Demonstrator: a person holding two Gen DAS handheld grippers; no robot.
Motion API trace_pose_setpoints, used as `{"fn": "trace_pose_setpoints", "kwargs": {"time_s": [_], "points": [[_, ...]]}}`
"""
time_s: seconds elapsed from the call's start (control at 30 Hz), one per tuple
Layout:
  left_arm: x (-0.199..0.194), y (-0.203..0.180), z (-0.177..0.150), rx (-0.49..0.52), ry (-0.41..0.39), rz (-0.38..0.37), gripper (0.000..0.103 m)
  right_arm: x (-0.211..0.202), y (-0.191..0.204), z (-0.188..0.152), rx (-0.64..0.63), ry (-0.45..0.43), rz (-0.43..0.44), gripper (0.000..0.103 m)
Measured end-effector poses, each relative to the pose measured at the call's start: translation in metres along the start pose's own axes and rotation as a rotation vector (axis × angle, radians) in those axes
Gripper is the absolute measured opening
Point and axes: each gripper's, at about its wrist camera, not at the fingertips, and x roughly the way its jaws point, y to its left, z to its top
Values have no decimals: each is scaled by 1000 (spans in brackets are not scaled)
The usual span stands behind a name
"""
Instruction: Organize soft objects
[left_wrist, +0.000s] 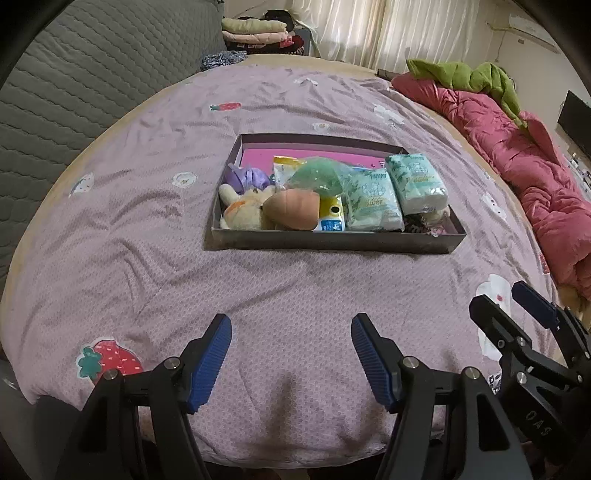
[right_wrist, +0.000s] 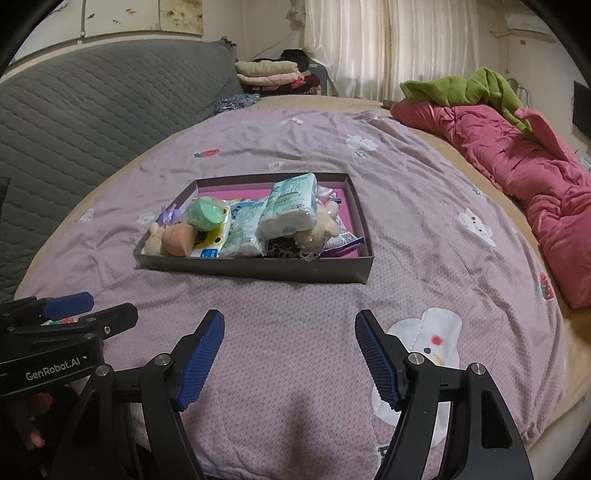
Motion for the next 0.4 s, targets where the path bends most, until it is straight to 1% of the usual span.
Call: {"fn": "trace_pose_setpoints", "kwargs": {"time_s": [0.4], "points": [[9, 1, 1, 11, 15, 0, 67, 11, -1, -2, 5, 19, 2, 75]]}}
